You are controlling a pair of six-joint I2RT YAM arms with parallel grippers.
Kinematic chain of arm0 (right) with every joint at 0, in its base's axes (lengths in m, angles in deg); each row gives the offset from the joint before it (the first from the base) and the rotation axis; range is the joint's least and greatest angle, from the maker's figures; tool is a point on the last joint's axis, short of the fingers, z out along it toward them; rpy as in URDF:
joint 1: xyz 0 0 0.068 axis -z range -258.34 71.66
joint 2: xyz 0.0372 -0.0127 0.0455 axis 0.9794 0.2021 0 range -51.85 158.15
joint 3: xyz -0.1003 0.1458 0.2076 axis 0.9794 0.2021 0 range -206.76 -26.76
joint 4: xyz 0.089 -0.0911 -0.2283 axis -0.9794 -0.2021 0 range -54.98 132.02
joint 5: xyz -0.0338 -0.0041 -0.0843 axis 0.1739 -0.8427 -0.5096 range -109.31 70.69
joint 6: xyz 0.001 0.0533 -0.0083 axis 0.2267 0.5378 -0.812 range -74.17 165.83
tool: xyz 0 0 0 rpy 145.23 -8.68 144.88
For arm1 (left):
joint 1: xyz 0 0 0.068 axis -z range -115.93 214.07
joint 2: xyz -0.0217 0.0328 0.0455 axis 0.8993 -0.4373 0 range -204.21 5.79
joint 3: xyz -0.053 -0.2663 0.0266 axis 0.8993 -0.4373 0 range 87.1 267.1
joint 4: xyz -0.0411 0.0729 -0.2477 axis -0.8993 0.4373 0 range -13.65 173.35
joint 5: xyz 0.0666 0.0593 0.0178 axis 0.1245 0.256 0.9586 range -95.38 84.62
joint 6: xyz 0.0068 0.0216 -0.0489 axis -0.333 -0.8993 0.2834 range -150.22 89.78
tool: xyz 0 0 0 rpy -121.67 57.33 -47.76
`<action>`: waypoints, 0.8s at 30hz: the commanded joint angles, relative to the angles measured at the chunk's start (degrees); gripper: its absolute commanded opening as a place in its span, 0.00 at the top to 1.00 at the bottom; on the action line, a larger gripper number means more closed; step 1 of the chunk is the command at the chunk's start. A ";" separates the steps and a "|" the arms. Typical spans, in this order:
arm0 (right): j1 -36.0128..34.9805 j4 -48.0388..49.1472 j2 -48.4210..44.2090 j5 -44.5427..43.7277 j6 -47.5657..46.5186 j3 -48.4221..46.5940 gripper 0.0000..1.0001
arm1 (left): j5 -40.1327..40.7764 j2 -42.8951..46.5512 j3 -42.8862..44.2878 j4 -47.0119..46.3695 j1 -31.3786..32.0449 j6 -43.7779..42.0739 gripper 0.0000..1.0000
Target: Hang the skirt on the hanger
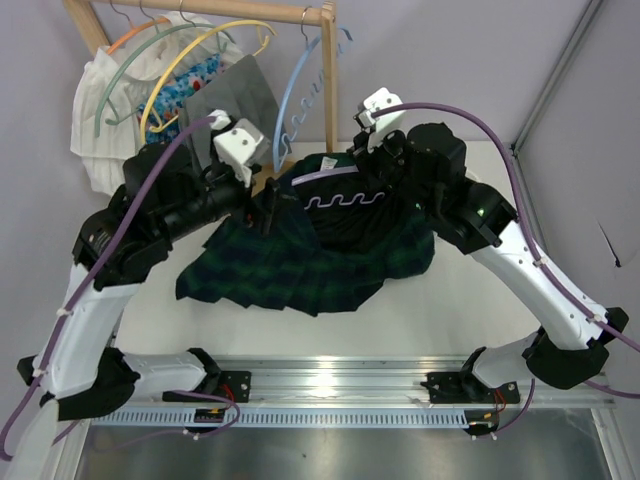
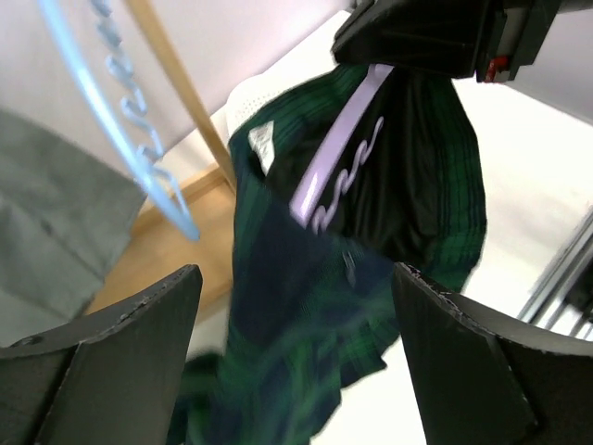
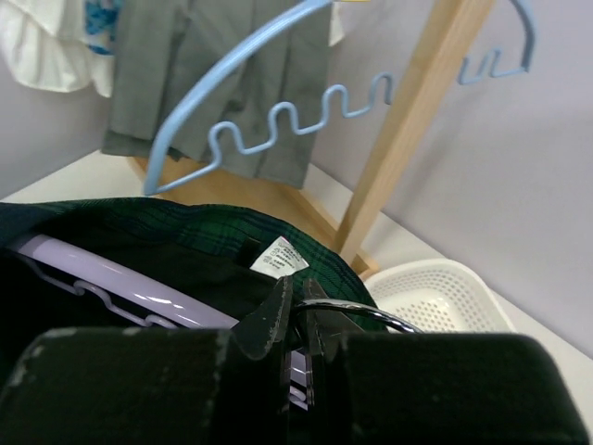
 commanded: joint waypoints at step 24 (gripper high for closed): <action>-2.53 0.05 -2.55 4.96 0.12 -4.25 1.00 | -8.20 -15.11 10.32 7.62 5.42 -9.54 0.30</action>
